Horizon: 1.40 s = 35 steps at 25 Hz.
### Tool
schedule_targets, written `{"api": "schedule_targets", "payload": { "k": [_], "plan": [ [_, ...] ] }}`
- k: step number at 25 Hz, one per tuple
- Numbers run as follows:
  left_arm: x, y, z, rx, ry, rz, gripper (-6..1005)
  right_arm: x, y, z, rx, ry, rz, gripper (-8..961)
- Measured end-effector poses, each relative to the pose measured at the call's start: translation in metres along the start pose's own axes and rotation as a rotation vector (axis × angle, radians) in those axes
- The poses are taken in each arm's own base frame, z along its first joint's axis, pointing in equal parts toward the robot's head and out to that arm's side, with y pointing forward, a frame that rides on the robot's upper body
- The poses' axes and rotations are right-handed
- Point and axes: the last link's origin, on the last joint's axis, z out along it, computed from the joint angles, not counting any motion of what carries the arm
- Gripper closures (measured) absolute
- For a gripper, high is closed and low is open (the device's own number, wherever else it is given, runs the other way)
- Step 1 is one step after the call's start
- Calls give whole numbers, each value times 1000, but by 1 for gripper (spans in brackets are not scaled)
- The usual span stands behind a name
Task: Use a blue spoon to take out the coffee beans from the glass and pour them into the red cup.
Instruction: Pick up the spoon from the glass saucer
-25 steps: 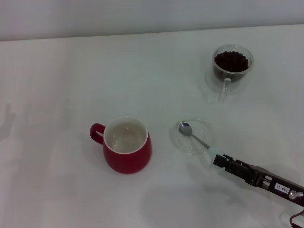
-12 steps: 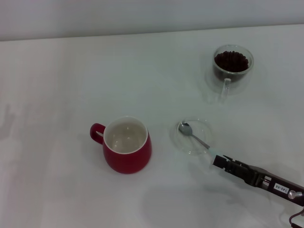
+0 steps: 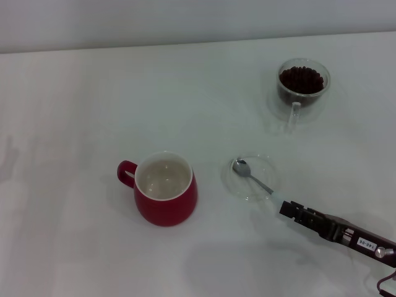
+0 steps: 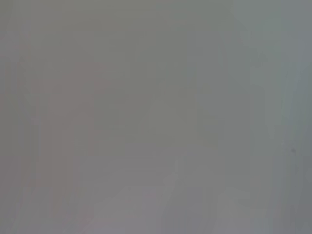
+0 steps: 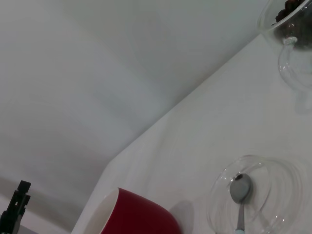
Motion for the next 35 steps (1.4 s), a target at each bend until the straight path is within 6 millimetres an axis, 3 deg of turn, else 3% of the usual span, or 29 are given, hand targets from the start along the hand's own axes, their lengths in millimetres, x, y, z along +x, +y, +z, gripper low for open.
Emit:
{"api": "schedule_targets", "payload": {
  "k": [6, 35],
  "plan": [
    [0, 0, 0, 0, 0, -1, 106, -1, 0, -1, 2, 0, 2, 488],
    [1, 1, 3, 6, 8, -13, 106, -6, -2, -2, 0, 31, 7, 590]
  ]
}}
